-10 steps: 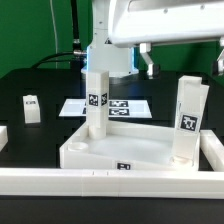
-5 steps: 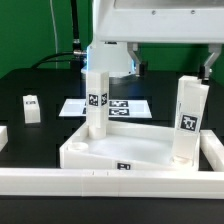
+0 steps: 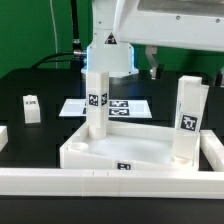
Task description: Assemble desk
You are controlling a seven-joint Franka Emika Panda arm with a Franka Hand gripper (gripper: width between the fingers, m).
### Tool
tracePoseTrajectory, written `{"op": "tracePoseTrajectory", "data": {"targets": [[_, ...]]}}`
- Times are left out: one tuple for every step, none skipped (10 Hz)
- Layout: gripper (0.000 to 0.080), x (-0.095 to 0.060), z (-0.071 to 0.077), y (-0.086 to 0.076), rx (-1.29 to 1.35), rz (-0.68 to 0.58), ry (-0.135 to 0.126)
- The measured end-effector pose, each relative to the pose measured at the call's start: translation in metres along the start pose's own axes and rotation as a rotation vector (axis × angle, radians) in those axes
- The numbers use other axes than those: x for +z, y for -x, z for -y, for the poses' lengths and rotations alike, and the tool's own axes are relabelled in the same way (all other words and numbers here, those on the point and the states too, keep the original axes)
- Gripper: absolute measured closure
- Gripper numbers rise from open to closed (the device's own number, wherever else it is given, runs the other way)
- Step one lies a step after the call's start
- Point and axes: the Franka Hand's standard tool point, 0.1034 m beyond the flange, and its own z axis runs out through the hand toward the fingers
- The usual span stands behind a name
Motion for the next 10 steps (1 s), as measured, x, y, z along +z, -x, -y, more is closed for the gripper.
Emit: {"op": "tracePoseTrajectory", "data": {"targets": [[0.0151, -0.002, 0.005, -0.001, -0.003, -0.004, -0.004], [0.0151, -0.002, 0.006, -0.002, -0.001, -0.008, -0.005], [0.0151, 0.001, 0.005, -0.002, -0.001, -0.006, -0.003], [0.0151, 0.005, 0.003, -0.002, -0.004, -0.013, -0.003], [0.0151, 0.01, 0.0, -0.001, -0.002, -0.015, -0.002], [0.0151, 0.012, -0.002, 0.0, 0.001, -0.015, -0.001], [0.0151, 0.014, -0.002, -0.001, 0.0, -0.021, -0.002], [0.0151, 0.015, -0.003, -0.002, 0.001, -0.028, -0.004], [0.0165, 0.017, -0.003, -0.002, 0.002, -0.034, -0.005], [0.0165, 0.019, -0.004, -0.002, 0.002, -0.039, -0.006]]}}
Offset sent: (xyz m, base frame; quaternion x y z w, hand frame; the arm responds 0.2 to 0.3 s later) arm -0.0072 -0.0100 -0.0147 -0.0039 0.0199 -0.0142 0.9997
